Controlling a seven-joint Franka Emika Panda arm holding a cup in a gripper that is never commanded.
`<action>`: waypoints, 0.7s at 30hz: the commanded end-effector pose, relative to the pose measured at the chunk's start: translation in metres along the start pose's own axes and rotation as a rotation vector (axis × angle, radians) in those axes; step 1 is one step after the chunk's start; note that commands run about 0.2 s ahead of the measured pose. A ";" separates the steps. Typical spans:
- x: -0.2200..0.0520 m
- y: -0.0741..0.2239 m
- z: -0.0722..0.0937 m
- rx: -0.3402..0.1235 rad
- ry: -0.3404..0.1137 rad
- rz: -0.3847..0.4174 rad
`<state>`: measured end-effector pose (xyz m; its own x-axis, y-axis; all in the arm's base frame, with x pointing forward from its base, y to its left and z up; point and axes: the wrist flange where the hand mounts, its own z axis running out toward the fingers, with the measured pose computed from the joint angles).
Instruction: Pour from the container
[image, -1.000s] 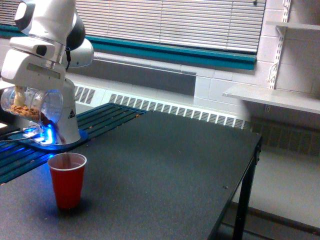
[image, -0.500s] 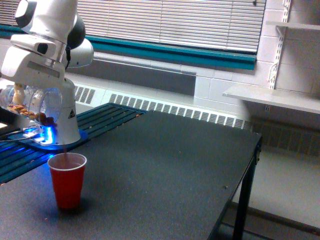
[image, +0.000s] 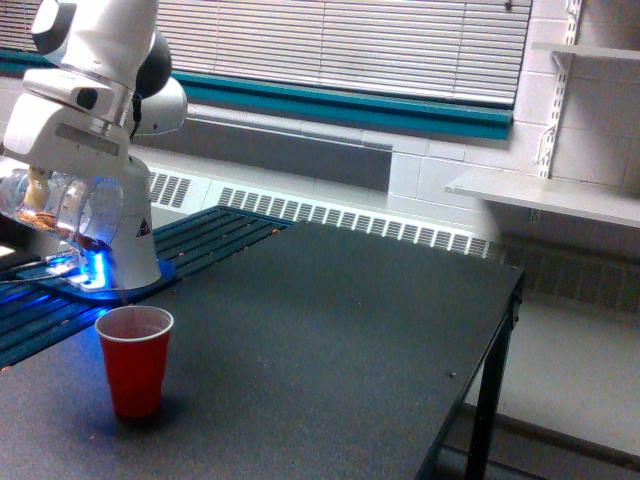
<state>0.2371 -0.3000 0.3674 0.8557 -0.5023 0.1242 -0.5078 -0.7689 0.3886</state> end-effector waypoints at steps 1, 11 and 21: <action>0.004 -0.001 -0.007 -0.020 0.004 -0.019; 0.006 0.000 -0.011 -0.037 0.003 -0.028; 0.006 0.002 -0.014 -0.055 -0.005 -0.032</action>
<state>0.2403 -0.2997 0.3749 0.8674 -0.4871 0.1018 -0.4805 -0.7665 0.4261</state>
